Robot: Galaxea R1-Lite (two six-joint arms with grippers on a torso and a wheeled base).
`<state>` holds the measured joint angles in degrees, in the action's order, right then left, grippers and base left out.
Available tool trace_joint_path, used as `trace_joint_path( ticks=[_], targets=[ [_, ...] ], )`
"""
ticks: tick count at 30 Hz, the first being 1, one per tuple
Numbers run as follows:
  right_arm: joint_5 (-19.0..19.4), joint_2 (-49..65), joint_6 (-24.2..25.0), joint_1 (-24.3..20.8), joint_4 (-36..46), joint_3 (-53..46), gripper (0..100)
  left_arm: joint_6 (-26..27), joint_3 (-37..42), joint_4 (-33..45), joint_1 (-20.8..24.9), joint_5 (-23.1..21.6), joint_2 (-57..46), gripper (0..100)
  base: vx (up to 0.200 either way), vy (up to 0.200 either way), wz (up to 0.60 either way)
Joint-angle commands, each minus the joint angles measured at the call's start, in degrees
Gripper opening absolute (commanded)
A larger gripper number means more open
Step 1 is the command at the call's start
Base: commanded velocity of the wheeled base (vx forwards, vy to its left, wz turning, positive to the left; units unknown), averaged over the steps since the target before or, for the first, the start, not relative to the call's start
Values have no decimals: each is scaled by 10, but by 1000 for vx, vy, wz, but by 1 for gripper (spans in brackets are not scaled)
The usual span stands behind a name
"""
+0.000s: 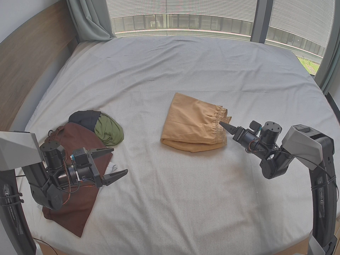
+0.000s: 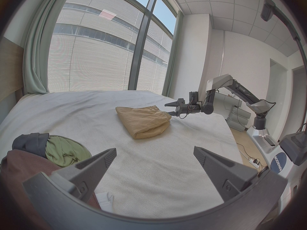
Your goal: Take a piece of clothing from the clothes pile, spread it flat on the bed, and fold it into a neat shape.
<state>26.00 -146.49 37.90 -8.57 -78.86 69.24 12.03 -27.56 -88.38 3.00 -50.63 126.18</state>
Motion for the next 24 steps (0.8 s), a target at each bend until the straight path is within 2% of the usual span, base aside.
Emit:
trace_joint_path(
  ticks=[1,14,18,24],
  targets=[
    [1,46,0,6,-2,-11,100,0,1,0,1,0,-1,100,0,0,0],
    [2,60,2,-31,4,1,100,-1,-2,0,-1,0,-1,100,0,0,0],
    [2,53,2,-50,8,16,100,0,-2,1,-2,0,1,100,0,0,0],
    [2,10,0,-54,19,45,100,0,-1,1,-2,0,3,100,0,0,0]
  ],
)
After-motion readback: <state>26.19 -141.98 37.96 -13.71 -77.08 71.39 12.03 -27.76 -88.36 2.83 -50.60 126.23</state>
